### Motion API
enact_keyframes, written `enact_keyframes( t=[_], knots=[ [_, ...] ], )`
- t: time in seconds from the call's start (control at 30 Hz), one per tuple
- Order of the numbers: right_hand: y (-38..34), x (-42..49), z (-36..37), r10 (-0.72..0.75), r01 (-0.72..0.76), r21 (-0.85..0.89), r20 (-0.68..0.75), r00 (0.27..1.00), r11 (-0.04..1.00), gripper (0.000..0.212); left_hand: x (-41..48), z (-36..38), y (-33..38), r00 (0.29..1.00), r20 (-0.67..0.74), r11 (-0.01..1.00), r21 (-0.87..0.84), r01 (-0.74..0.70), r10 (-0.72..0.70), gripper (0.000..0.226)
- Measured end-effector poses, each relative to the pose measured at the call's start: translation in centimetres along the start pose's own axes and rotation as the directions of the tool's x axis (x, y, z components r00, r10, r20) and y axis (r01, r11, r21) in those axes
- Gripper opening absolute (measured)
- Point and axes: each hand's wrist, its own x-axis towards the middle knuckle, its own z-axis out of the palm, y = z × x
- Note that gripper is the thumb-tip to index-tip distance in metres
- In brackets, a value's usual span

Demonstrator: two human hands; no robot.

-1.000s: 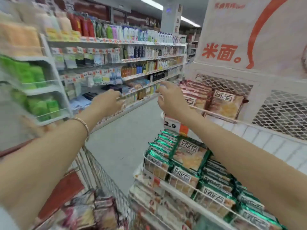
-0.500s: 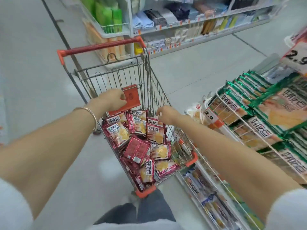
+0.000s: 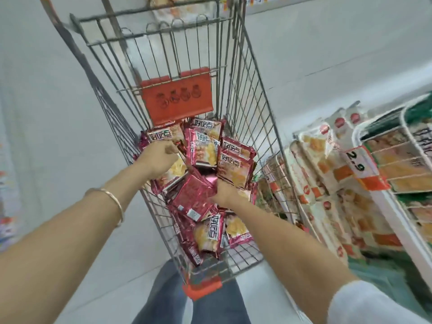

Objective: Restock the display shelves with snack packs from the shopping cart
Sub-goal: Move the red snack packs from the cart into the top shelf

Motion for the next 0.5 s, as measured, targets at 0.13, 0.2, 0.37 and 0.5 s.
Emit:
enact_keyframes(
  t=[0.13,0.2,0.37,0.5],
  knots=[
    [-0.8,-3.1,-1.2,-0.208,0.226,0.077,-0.188,0.960,0.971,0.062,0.2,0.7,0.4,0.971,0.030,0.914,-0.330,0.234,-0.237,0.039],
    [-1.3,-5.3,-1.7,-0.479,0.448,-0.185,-0.467,0.743,0.875,0.045,-0.4,1.0,1.1,0.894,0.273,0.701,-0.555,0.449,-0.356,0.064],
    [0.6,-6.8,-1.2,-0.812,0.579,-0.621,-0.569,0.131,0.528,0.044,-1.4,1.4,0.8,0.755,0.591,0.497,-0.582,0.644,-0.286,0.115],
    [2.3,-7.8,-1.6,-0.840,0.600,-0.613,-0.501,0.208,0.514,0.050,-1.6,2.3,-0.2,0.712,0.666,0.623,-0.465,0.629,-0.222,0.111]
  ],
)
